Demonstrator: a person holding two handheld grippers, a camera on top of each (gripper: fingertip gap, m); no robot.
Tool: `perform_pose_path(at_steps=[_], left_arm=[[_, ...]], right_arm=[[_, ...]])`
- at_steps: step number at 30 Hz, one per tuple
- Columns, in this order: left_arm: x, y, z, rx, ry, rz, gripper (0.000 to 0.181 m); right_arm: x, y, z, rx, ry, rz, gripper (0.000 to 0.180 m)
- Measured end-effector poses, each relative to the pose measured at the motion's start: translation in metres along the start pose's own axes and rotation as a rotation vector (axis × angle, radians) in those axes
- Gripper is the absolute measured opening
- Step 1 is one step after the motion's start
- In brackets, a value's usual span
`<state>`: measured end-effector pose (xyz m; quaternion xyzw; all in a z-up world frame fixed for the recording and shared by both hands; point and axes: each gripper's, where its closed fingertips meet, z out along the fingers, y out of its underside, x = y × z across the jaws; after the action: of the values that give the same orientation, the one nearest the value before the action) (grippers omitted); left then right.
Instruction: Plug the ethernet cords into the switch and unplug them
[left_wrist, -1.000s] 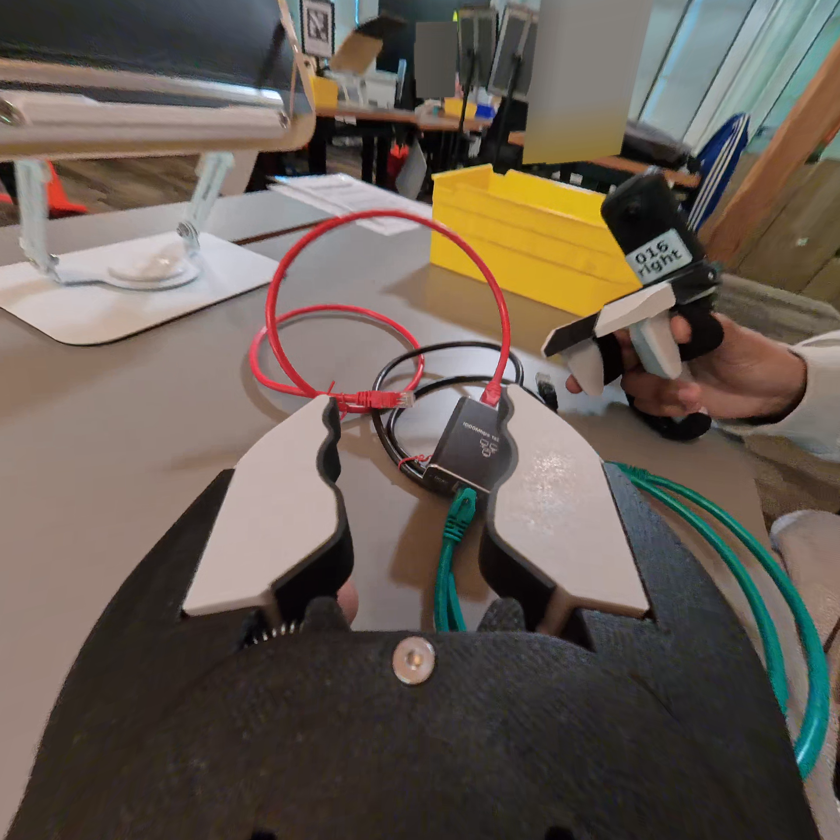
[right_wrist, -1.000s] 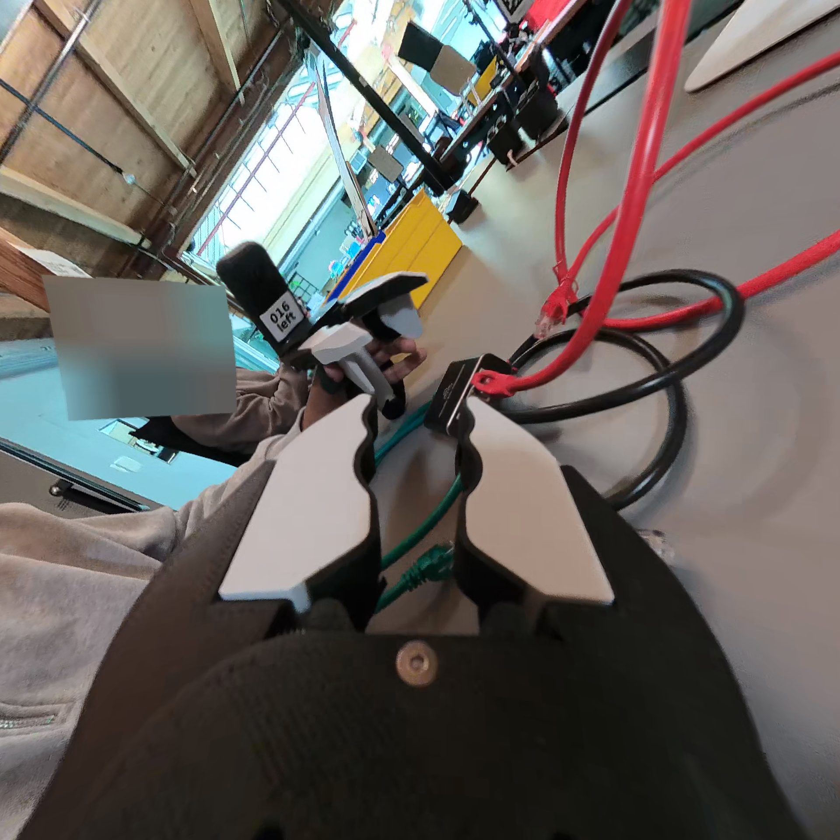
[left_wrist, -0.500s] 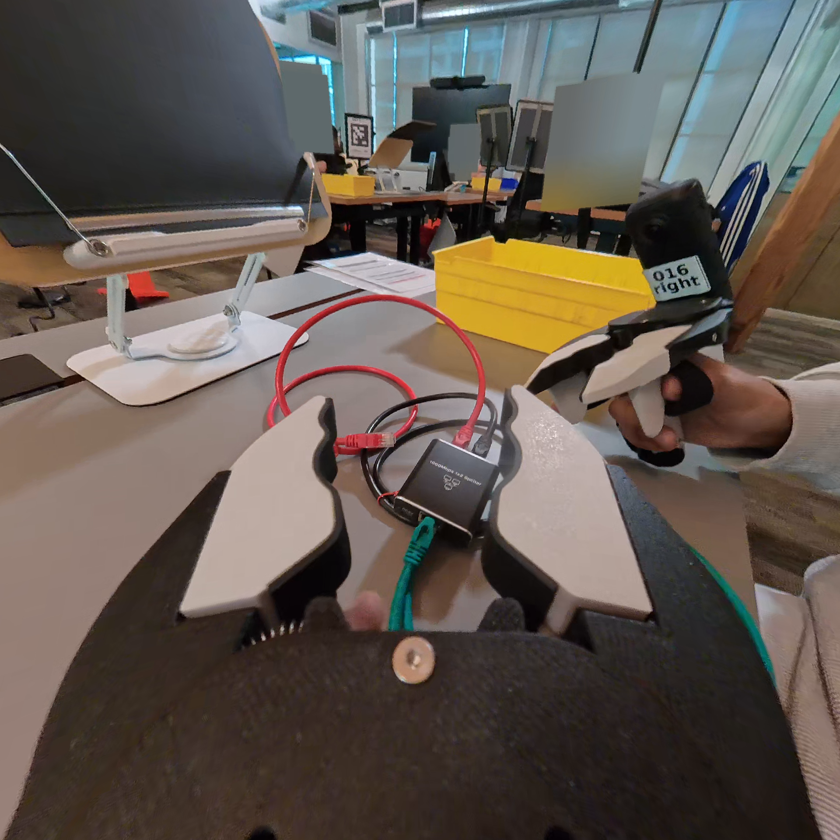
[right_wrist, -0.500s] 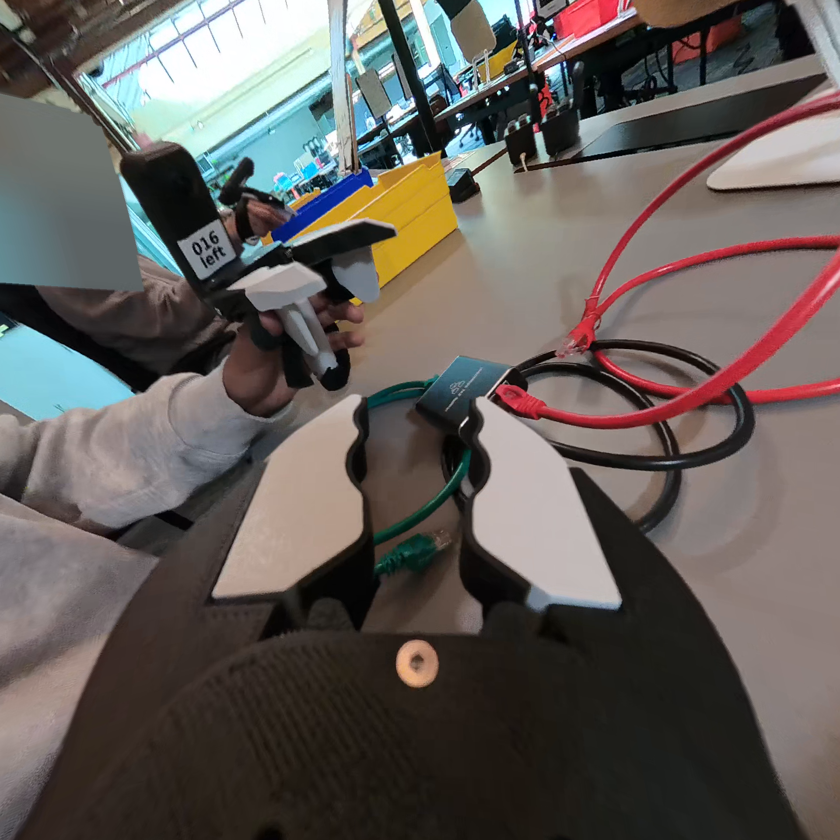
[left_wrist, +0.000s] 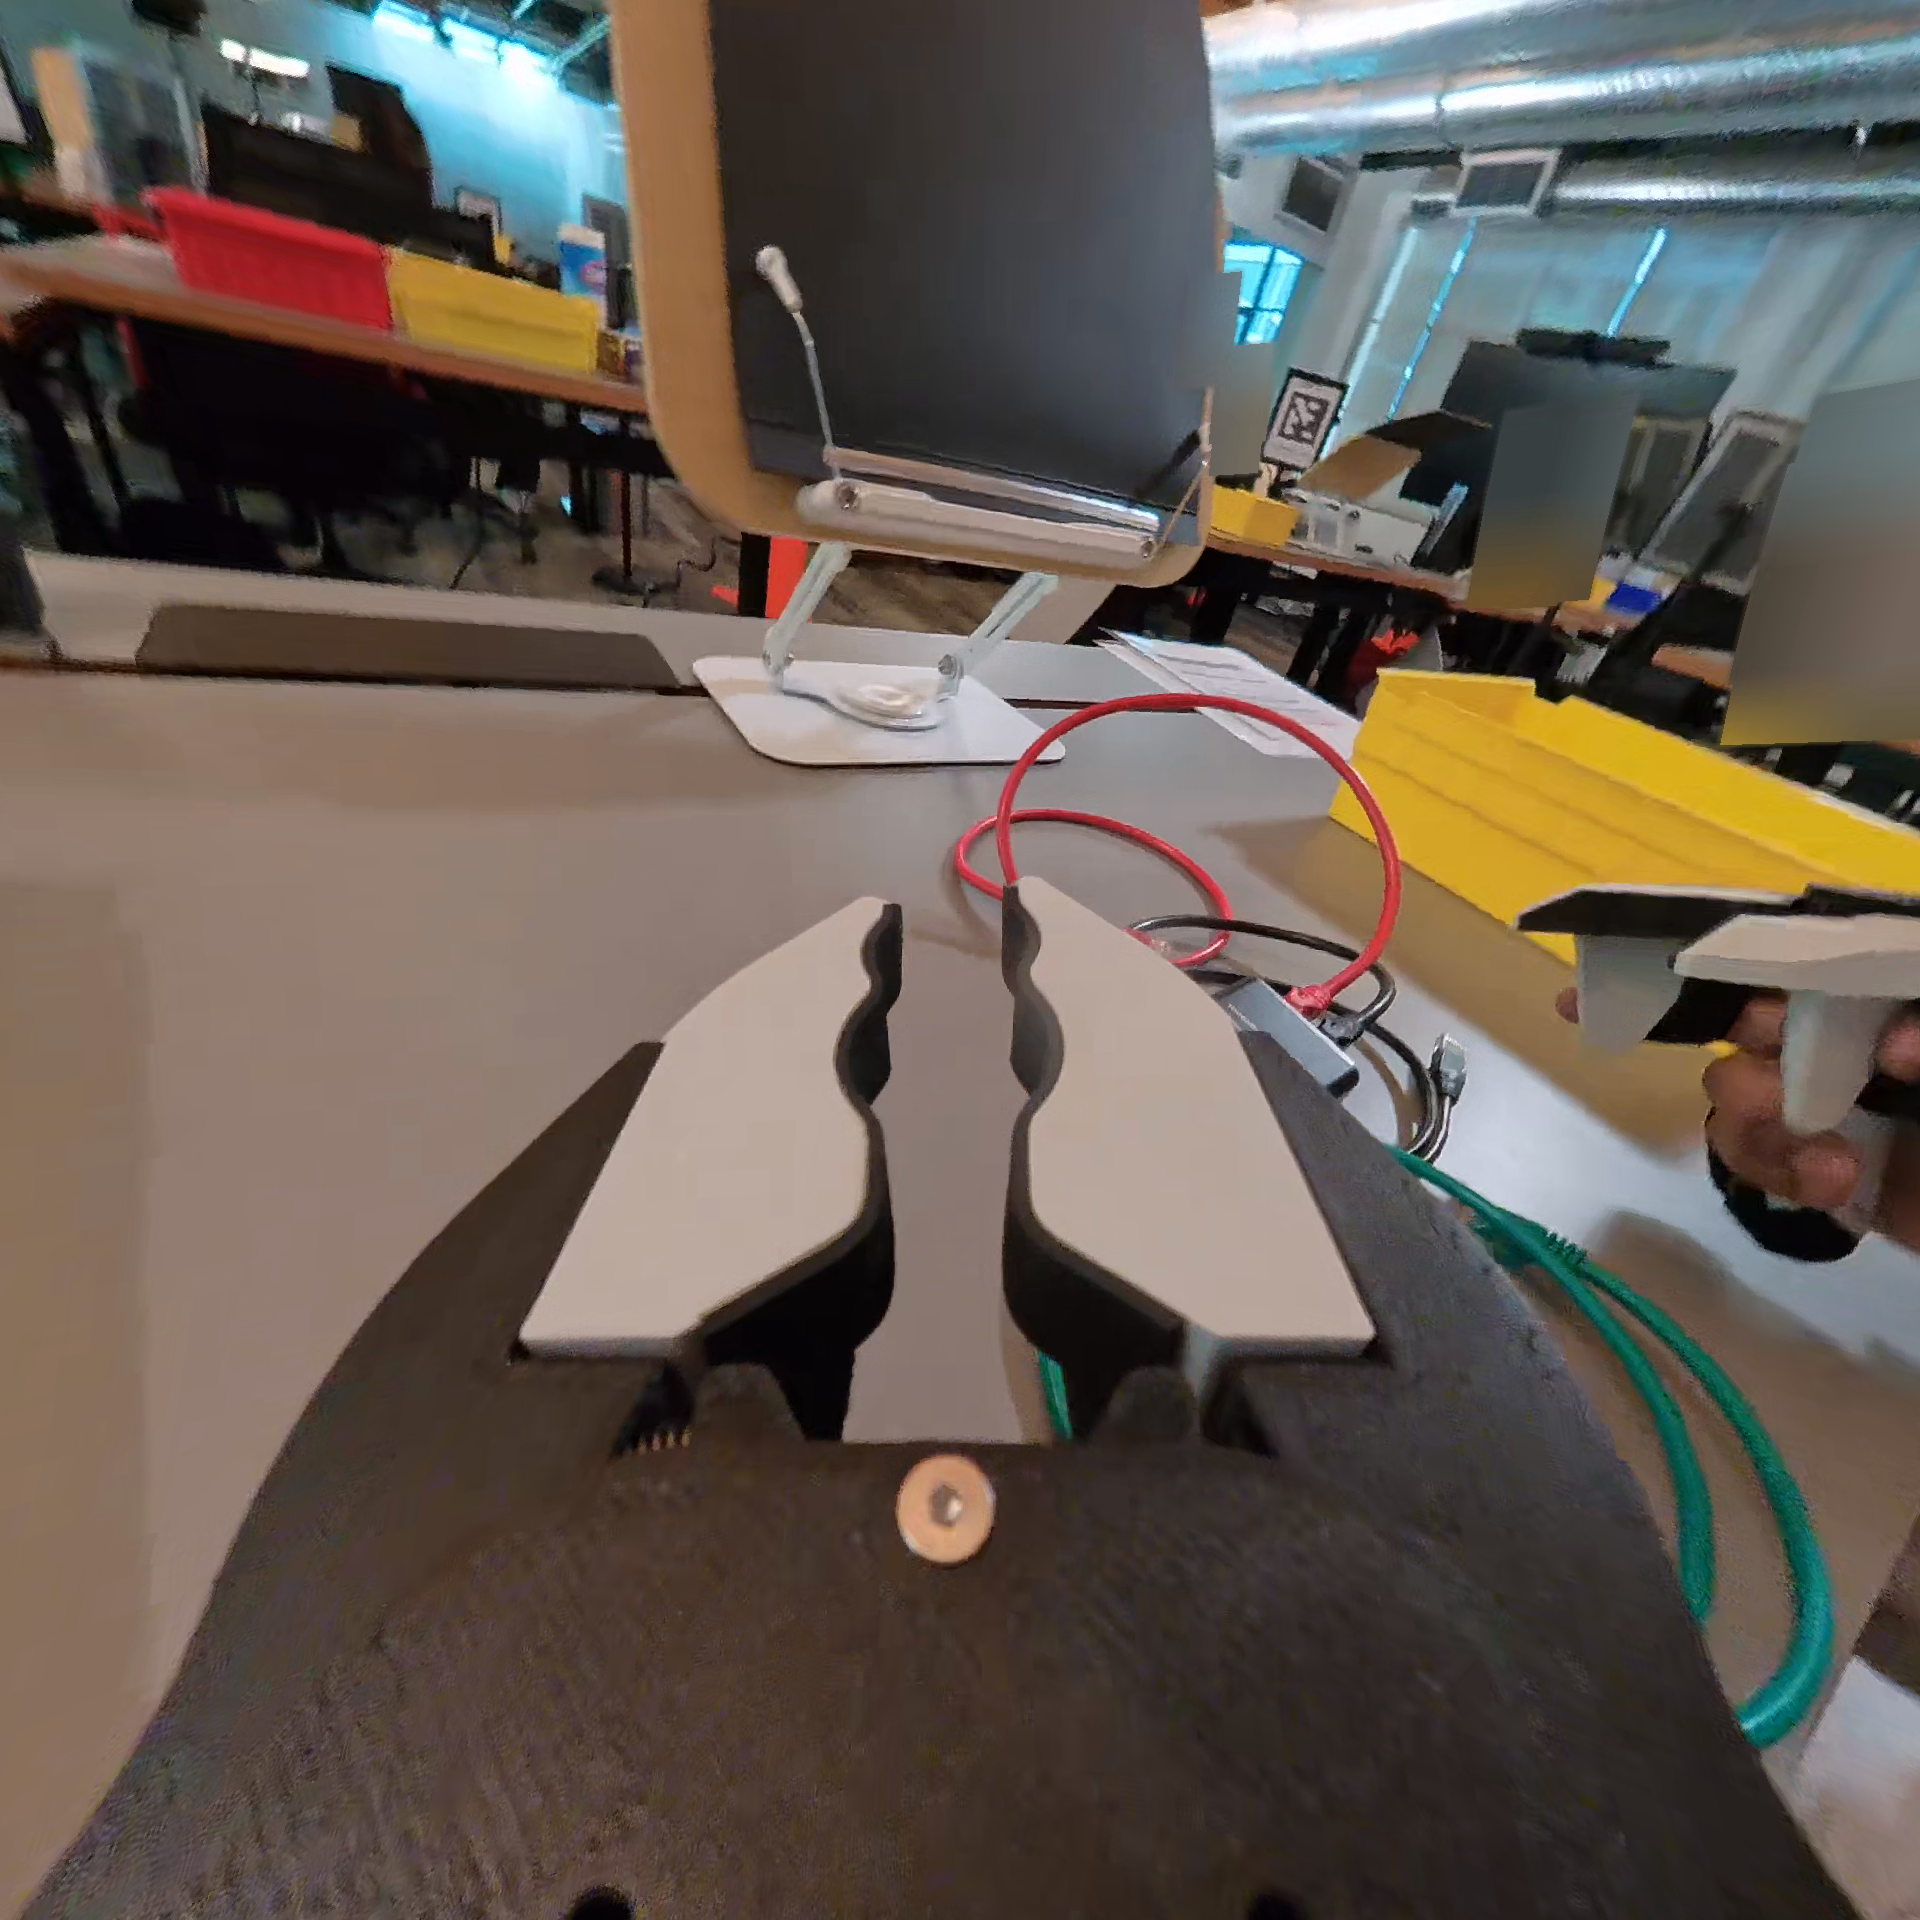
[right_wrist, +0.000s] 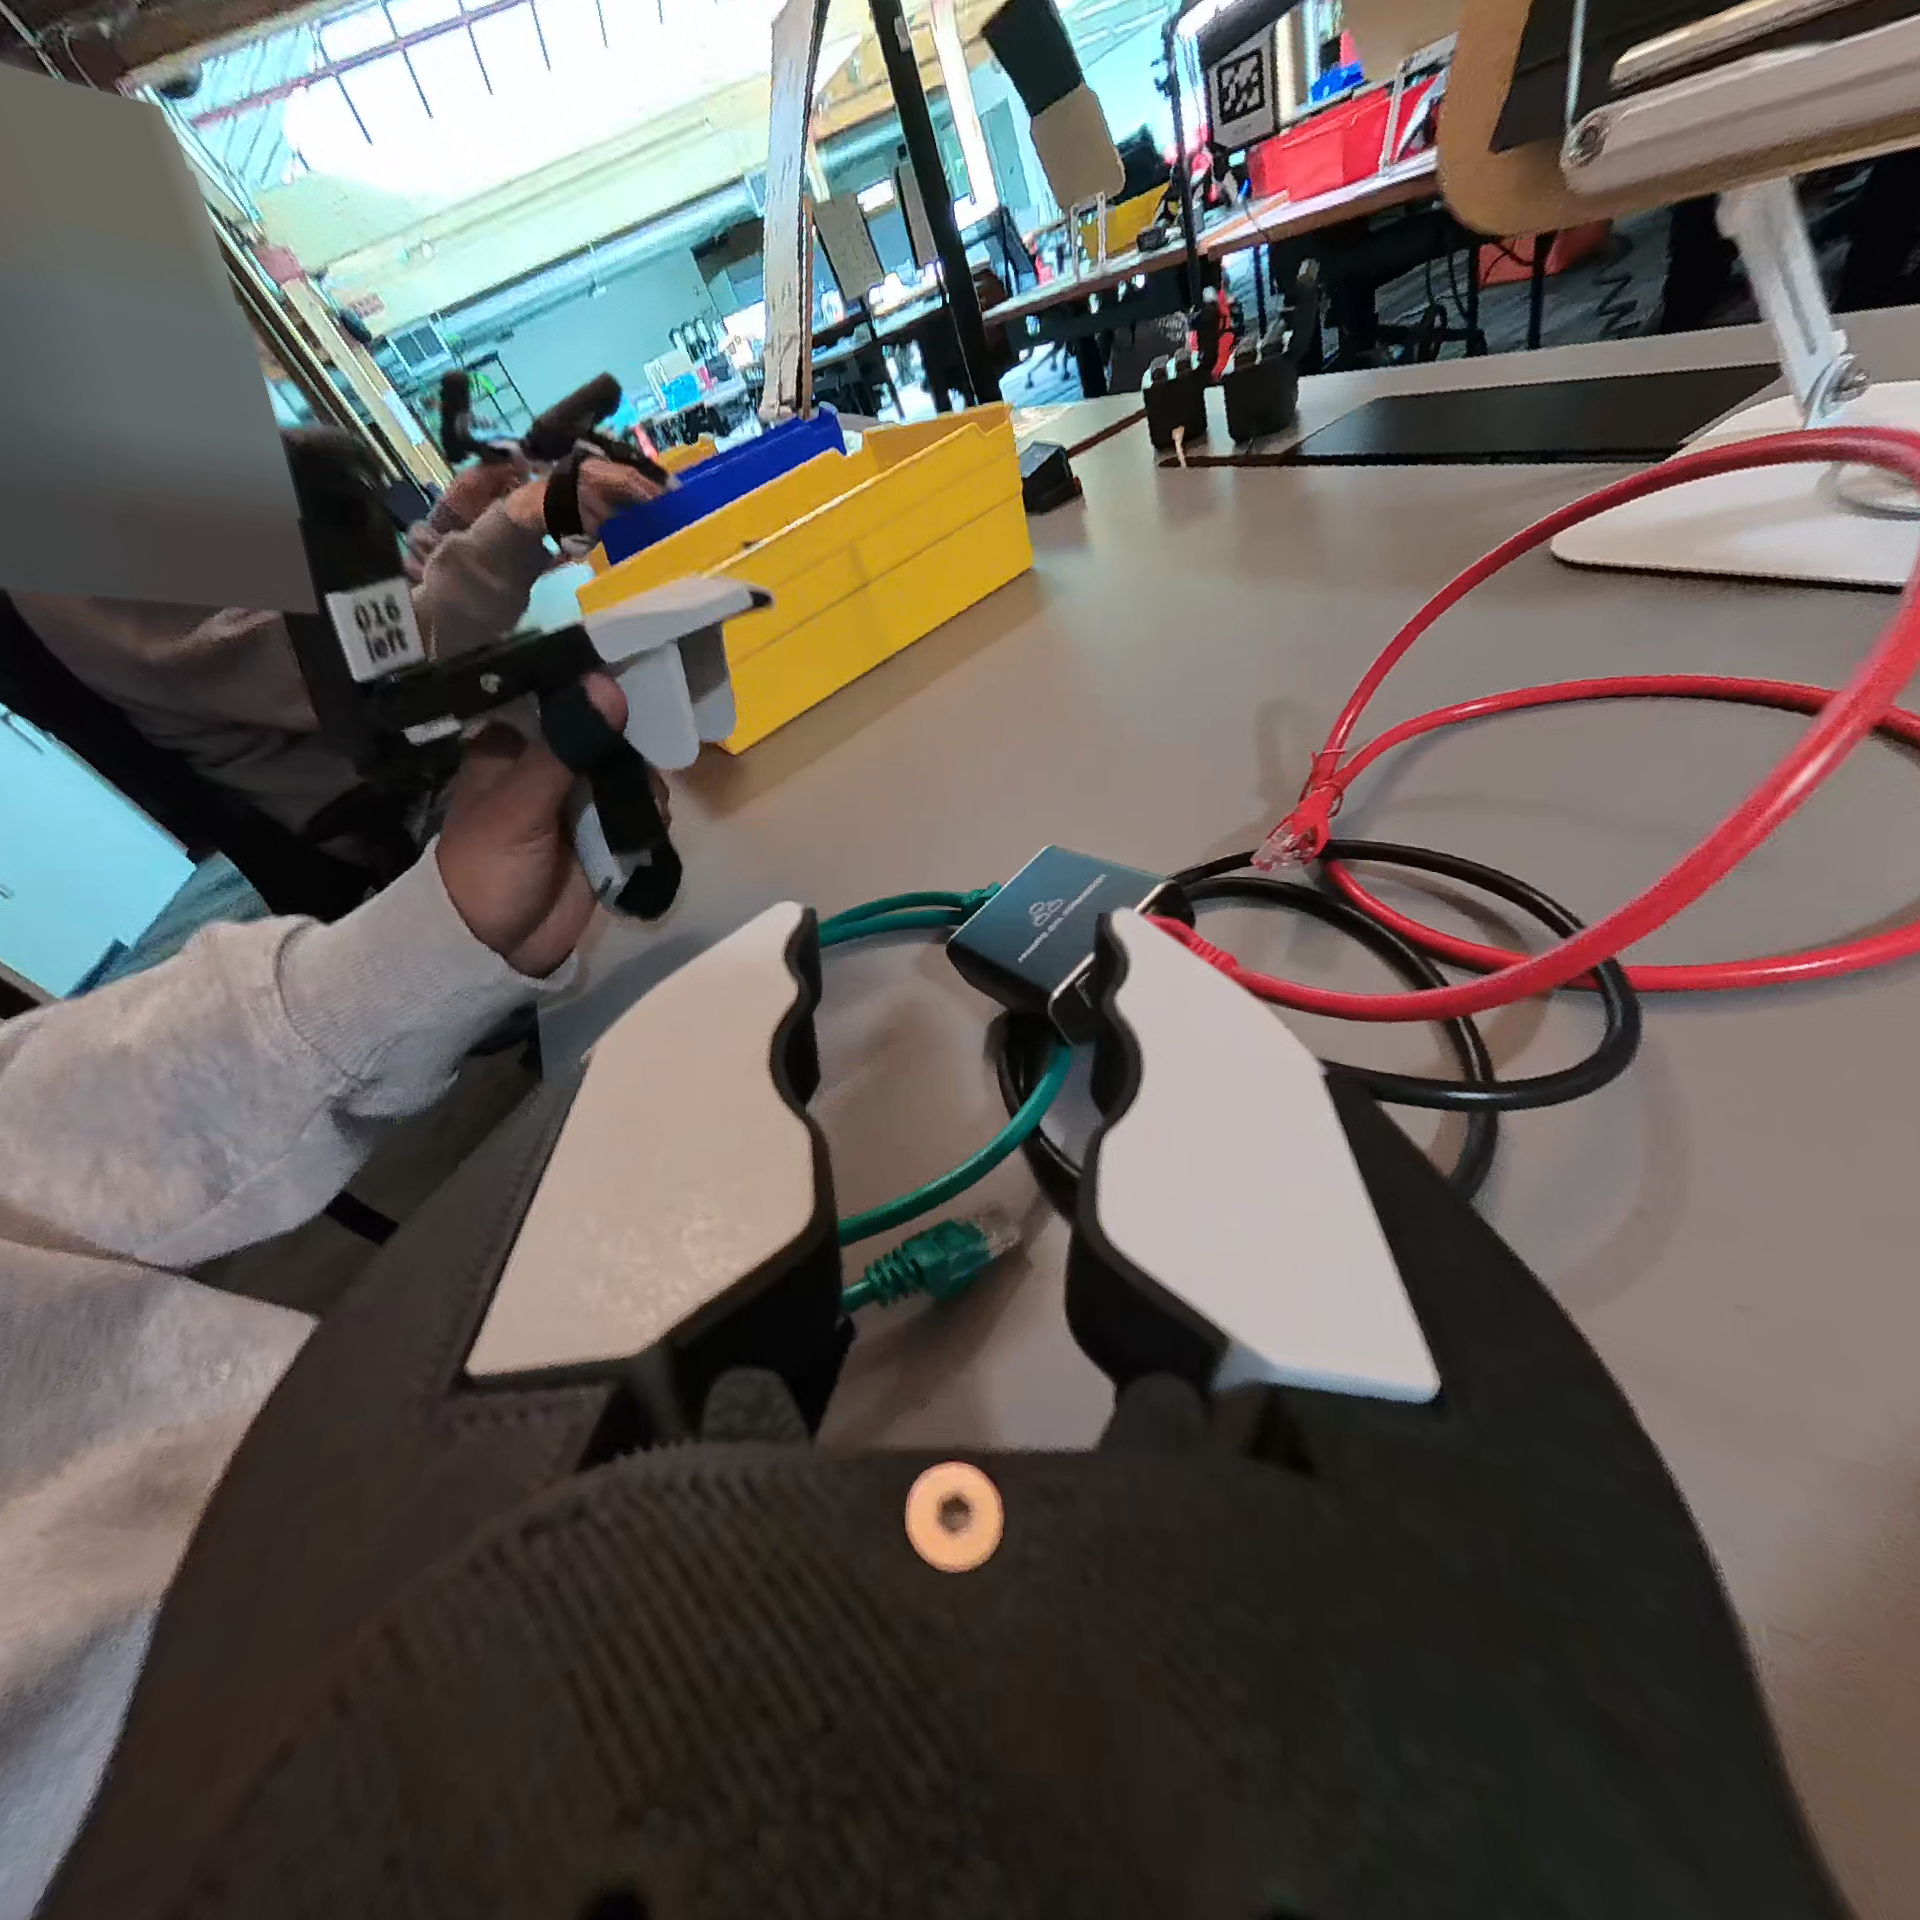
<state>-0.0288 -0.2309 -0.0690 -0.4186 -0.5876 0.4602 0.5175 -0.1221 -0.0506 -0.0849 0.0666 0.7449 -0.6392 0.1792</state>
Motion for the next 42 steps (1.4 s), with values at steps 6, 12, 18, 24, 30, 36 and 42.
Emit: perform_pose_path(at_steps=[6, 12, 18, 24, 30, 36, 42], left_arm=[[-0.001, -0.024, 0.008, 0.106, 0.038, -0.112, 0.023], [0.021, -0.024, 0.000, 0.147, 0.102, -0.029, 0.013], [0.028, -0.027, -0.005, 0.132, 0.180, -0.039, 0.011], [0.016, -0.023, -0.001, 0.154, 0.225, -0.223, 0.014], [0.008, -0.019, 0.000, 0.137, 0.192, -0.203, 0.015], [0.007, -0.012, 0.008, 0.128, 0.208, -0.271, 0.016], [0.016, -0.006, 0.015, 0.101, 0.248, -0.310, 0.018]], right_arm=[[0.015, -0.001, -0.001, 0.008, 0.031, 0.020, 0.064], [0.028, 0.018, 0.008, -0.123, 0.165, -0.171, 0.093], [0.024, 0.023, 0.031, -0.199, 0.250, -0.351, 0.135], [0.037, 0.030, 0.065, -0.602, 0.241, -0.672, 0.147], [0.066, 0.075, 0.071, -1.067, 0.095, -0.498, 0.147], [0.072, 0.090, 0.074, -0.944, 0.025, -0.433, 0.147], [0.069, 0.084, 0.071, -0.846, 0.027, -0.419, 0.121]])
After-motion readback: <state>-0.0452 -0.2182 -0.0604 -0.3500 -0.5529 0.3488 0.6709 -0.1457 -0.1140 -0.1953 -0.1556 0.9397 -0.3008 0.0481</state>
